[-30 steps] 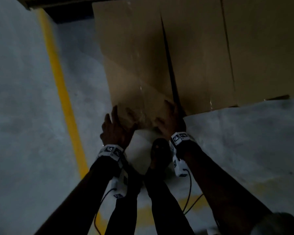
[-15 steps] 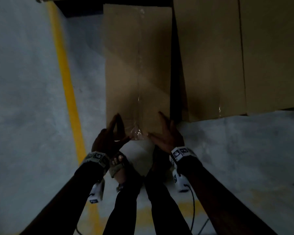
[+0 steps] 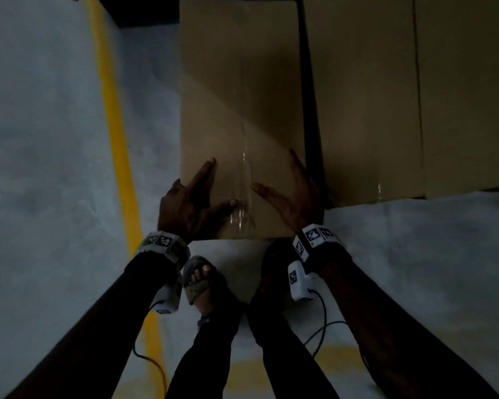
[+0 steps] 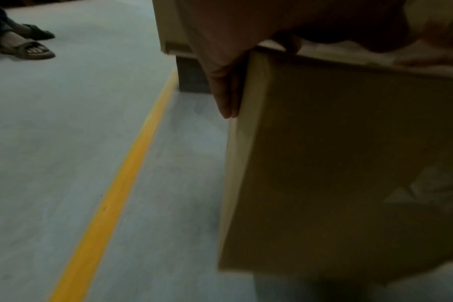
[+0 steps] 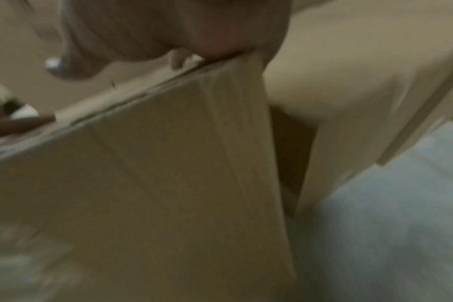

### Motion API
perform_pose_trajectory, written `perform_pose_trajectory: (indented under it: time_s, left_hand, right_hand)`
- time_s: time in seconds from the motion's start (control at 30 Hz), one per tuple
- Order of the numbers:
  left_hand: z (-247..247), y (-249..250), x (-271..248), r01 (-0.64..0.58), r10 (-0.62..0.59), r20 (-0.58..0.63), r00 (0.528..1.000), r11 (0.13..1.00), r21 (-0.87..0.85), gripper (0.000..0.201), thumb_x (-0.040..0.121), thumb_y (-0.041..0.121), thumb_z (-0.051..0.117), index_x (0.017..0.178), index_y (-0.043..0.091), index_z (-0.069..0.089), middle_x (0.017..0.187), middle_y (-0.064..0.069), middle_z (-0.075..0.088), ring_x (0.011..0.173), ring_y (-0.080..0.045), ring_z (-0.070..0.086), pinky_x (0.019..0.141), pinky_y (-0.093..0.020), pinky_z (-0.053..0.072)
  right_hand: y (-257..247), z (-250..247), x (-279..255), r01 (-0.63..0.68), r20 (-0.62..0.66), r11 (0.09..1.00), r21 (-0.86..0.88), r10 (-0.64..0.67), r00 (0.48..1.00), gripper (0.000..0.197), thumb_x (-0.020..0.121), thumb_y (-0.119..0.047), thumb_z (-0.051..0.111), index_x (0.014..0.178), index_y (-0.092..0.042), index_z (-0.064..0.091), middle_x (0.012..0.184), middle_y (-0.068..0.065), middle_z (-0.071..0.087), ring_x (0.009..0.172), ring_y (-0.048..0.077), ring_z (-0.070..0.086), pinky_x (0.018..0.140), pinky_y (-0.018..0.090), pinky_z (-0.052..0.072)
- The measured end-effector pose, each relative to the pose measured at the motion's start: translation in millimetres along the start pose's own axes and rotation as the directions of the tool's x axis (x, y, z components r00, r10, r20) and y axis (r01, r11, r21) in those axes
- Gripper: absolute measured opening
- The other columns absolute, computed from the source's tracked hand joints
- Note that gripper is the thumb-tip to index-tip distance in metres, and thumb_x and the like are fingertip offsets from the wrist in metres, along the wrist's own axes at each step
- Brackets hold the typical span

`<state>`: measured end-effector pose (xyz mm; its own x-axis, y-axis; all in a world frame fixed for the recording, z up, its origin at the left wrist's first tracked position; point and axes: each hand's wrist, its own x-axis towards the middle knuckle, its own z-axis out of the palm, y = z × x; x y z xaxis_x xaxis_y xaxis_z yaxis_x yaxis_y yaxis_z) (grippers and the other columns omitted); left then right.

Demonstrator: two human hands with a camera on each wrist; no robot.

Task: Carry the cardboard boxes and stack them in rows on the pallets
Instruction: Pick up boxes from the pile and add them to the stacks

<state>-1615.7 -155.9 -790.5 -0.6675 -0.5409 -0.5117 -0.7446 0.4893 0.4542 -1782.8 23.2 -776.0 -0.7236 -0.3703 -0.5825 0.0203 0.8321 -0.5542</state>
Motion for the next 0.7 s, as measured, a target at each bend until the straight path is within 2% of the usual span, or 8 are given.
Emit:
perform_pose_trajectory:
  time_s: [0.1, 0.13, 0.23, 0.27, 0.37, 0.5, 0.6, 0.7]
  left_hand:
    - [-51.3, 32.7, -28.2, -0.019, 0.020, -0.040, 0.999, 0.999, 0.027, 0.104, 0.065, 0.105, 0.036, 0.156, 0.053, 0.025, 0.099, -0.014, 0.068, 0.085, -0.037, 0.067, 0.068, -0.035, 0.047]
    - [-69.6, 45.5, -40.6, 0.000, 0.002, -0.035, 0.999, 0.999, 0.039, 0.108, 0.063, 0.107, 0.033, 0.156, 0.053, 0.026, 0.094, -0.013, 0.068, 0.082, -0.035, 0.067, 0.065, -0.033, 0.044]
    - [-141.6, 86.7, -94.9, 0.037, -0.037, -0.005, 0.999, 0.999, 0.029, 0.124, 0.048, 0.113, 0.019, 0.155, 0.051, 0.030, 0.102, -0.017, 0.072, 0.092, -0.037, 0.068, 0.076, -0.038, 0.050]
    - [-167.7, 100.4, -117.4, 0.044, -0.044, 0.000, 0.999, 0.999, 0.011, 0.125, 0.048, 0.113, 0.020, 0.155, 0.050, 0.031, 0.106, -0.018, 0.072, 0.095, -0.038, 0.068, 0.080, -0.039, 0.051]
    - [-235.6, 136.0, -169.3, 0.083, -0.083, -0.013, 0.996, 0.996, -0.025, 0.114, 0.056, 0.108, 0.038, 0.154, 0.052, 0.029, 0.117, -0.016, 0.072, 0.104, -0.035, 0.068, 0.087, -0.040, 0.053]
    - [-307.3, 179.3, -235.8, 0.109, -0.113, -0.151, 0.982, 0.993, -0.036, 0.108, 0.060, 0.106, 0.041, 0.153, 0.054, 0.029, 0.109, -0.019, 0.072, 0.103, -0.034, 0.068, 0.085, -0.038, 0.052]
    - [-349.8, 206.1, -288.8, 0.132, -0.149, -0.286, 0.947, 0.988, -0.078, 0.104, 0.060, 0.106, 0.040, 0.151, 0.056, 0.031, 0.102, -0.015, 0.071, 0.097, -0.032, 0.068, 0.081, -0.035, 0.050]
    - [-381.4, 223.2, -335.1, 0.158, -0.193, -0.377, 0.906, 0.980, -0.124, 0.104, 0.058, 0.107, 0.037, 0.150, 0.058, 0.032, 0.102, -0.013, 0.070, 0.097, -0.031, 0.068, 0.083, -0.036, 0.052]
  right_hand:
    - [-39.9, -39.8, -27.8, -0.060, 0.043, 0.998, 0.006, 0.059, 0.997, 0.113, 0.063, -0.088, 0.070, 0.156, -0.057, 0.013, 0.164, -0.008, 0.030, 0.149, 0.027, 0.032, 0.119, 0.051, 0.032]
    - [-50.8, -51.1, -38.5, -0.071, 0.064, 0.997, 0.010, 0.071, 0.995, 0.115, 0.059, -0.091, 0.069, 0.155, -0.059, 0.013, 0.164, -0.008, 0.031, 0.148, 0.028, 0.033, 0.119, 0.051, 0.033]
    - [-106.2, -102.1, -91.0, -0.075, 0.118, 0.997, -0.013, 0.076, 0.990, 0.119, 0.056, -0.093, 0.069, 0.156, -0.057, 0.015, 0.163, -0.005, 0.034, 0.146, 0.030, 0.036, 0.119, 0.048, 0.034]
    - [-128.5, -122.1, -114.0, -0.084, 0.129, 0.996, -0.027, 0.086, 0.988, 0.117, 0.058, -0.091, 0.071, 0.157, -0.055, 0.017, 0.163, -0.003, 0.035, 0.145, 0.030, 0.038, 0.118, 0.045, 0.035]
    - [-188.1, -173.2, -173.5, -0.031, 0.100, 0.996, -0.083, 0.039, 0.994, 0.116, 0.059, -0.092, 0.069, 0.157, -0.052, 0.021, 0.159, 0.002, 0.042, 0.142, 0.030, 0.044, 0.116, 0.040, 0.038]
    - [-250.5, -231.9, -236.8, 0.073, 0.073, 0.992, -0.102, -0.066, 0.995, 0.114, 0.060, -0.097, 0.062, 0.156, -0.055, 0.018, 0.158, 0.000, 0.044, 0.142, 0.030, 0.043, 0.117, 0.044, 0.039]
    - [-290.5, -270.6, -280.5, 0.178, 0.067, 0.979, -0.095, -0.172, 0.983, 0.111, 0.064, -0.093, 0.064, 0.157, -0.052, 0.019, 0.158, -0.001, 0.045, 0.141, 0.029, 0.046, 0.116, 0.047, 0.040]
    - [-320.9, -297.8, -317.3, 0.280, 0.088, 0.955, -0.101, -0.272, 0.958, 0.108, 0.067, -0.090, 0.065, 0.157, -0.053, 0.019, 0.155, 0.004, 0.048, 0.139, 0.031, 0.048, 0.115, 0.047, 0.042]
